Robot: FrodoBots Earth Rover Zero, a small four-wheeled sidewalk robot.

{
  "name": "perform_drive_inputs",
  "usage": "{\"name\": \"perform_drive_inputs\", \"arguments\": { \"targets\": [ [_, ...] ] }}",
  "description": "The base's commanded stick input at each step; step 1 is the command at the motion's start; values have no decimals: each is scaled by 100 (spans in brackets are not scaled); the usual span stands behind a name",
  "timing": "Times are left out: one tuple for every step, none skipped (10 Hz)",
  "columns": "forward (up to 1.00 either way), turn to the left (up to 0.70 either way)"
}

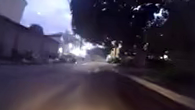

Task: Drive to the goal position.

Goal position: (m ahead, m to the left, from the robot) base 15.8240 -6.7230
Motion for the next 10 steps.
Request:
{"name": "perform_drive_inputs", "arguments": {
  "targets": [
    [70, -35],
    [70, -35],
    [70, -26],
    [70, -7],
    [70, 0],
    [70, 0],
    [70, 0],
    [70, -31],
    [70, -35],
    [70, -35]
  ]
}}
